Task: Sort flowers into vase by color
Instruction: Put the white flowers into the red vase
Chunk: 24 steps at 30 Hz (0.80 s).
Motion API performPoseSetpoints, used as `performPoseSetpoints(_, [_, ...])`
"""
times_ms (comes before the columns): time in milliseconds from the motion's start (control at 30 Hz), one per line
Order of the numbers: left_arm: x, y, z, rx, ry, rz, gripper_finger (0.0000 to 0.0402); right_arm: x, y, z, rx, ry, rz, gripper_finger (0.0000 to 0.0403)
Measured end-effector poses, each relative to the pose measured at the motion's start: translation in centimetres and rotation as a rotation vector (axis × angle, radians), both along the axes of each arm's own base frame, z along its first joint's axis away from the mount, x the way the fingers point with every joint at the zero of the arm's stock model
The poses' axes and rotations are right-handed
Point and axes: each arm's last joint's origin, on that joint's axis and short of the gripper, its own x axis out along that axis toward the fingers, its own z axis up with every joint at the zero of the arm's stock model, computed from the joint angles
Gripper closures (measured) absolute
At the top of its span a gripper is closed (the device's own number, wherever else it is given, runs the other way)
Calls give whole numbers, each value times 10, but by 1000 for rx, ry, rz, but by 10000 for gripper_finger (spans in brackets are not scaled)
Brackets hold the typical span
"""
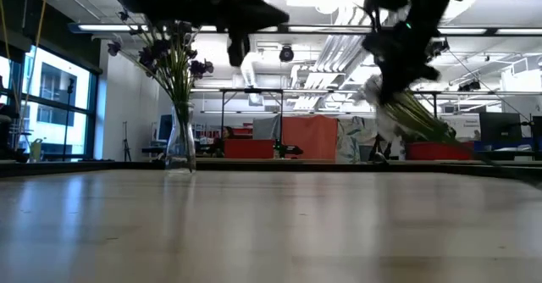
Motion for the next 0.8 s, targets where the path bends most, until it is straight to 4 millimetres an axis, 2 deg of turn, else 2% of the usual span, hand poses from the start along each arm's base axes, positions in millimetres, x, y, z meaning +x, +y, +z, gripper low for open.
performPoseSetpoints(133, [-8,-5,21,-7,-89,42,402,6,-17,48,-114,-99,59,401])
performPoseSetpoints(300, [-7,-17,39,9,-191,80,401,10,-18,103,-177,-255,145,402])
performPoseSetpoints(533, [4,-32,49,48,-213,135,385,12,3,158,-179,-460,299,402])
performPoseSetpoints(800, [8,-38,64,64,-170,180,294,16,32,201,-198,-699,450,402])
